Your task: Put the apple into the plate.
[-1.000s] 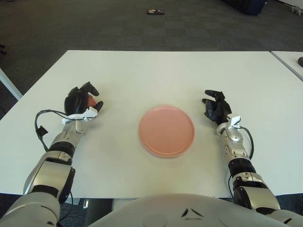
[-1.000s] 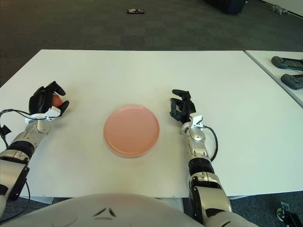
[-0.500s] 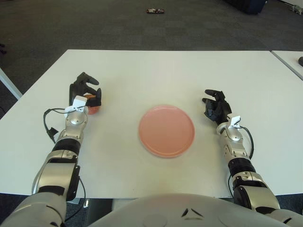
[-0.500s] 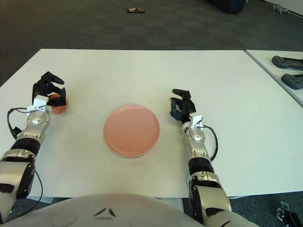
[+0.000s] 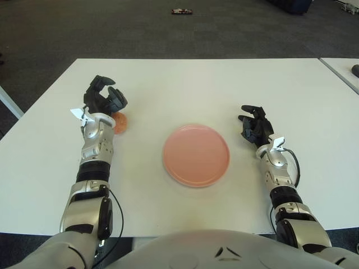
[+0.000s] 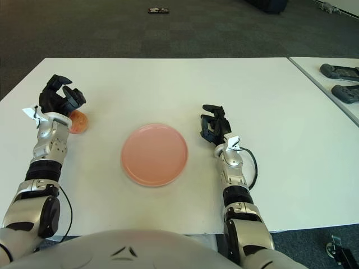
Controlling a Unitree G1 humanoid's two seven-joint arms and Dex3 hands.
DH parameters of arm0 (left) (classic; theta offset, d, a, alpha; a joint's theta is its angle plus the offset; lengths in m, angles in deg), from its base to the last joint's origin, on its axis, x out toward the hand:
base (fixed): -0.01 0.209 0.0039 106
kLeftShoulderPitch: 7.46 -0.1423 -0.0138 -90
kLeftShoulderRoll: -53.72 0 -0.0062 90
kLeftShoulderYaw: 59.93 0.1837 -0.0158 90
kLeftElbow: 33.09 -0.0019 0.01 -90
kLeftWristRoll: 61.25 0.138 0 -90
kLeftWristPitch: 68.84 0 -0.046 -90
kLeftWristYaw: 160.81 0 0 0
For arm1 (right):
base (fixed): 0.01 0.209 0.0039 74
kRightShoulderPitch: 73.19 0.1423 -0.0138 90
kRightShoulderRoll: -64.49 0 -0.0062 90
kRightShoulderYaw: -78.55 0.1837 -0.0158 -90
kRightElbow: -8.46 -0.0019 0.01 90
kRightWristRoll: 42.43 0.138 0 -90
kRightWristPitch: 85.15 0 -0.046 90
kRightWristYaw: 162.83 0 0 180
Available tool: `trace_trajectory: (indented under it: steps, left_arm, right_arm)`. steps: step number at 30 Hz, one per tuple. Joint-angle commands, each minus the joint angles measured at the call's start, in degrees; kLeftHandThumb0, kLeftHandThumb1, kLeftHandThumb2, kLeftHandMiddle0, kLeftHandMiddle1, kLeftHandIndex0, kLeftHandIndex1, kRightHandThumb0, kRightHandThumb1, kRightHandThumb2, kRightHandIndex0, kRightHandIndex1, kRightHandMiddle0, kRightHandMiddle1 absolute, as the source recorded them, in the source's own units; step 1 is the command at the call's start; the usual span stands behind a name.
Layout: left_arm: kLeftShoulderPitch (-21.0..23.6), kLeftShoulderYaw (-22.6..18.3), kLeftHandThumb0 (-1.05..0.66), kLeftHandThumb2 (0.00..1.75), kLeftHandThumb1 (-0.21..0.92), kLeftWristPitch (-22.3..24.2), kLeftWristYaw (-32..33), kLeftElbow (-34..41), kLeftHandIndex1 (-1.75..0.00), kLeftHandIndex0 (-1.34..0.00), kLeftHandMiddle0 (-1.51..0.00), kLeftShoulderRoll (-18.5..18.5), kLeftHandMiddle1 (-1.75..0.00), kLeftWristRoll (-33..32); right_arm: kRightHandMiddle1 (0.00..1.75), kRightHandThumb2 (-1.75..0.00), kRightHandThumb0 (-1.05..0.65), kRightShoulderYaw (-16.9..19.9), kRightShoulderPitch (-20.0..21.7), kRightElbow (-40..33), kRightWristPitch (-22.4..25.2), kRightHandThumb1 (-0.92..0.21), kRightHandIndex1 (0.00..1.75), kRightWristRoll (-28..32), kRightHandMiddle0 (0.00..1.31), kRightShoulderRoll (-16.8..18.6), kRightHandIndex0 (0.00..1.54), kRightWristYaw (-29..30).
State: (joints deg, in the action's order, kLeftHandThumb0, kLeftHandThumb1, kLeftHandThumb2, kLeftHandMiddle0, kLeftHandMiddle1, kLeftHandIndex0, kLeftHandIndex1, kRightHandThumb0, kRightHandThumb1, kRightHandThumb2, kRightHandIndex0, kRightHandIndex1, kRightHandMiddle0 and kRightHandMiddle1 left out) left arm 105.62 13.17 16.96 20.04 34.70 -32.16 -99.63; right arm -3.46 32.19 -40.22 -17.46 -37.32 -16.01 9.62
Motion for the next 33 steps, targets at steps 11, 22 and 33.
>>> trace_trajectory:
  steps: [11,22,33]
  left_arm:
    - [1.11,-5.94,-0.59,1.63,0.06,7.41,-2.04,2.08,-1.75,-0.83,-1.38,3.11,-1.75,-2.83]
    - [1.83,-7.82,-0.59,1.62,0.07,7.72,-3.06,1.43,-1.75,-0.82,-1.37,4.0,-1.75,-1.69]
    - [2.09,-9.02,-0.59,1.62,0.07,6.22,-4.38,-0.21,-1.75,-0.82,-1.36,3.86,-1.75,0.87]
  right_arm:
    - [1.2,-0.92,-0.46,0.23,-1.7,2.58,2.64,-0.75,1.09,-0.2,0.0,-0.15,0.27,0.06]
    - [1.17,-0.9,-0.47,0.2,-1.63,2.65,2.88,-0.77,1.08,-0.29,0.0,-0.18,0.29,0.12]
    - [1.19,-0.91,-0.48,0.05,-1.67,2.63,3.16,-0.76,1.08,-0.18,0.0,-0.06,0.3,-0.17]
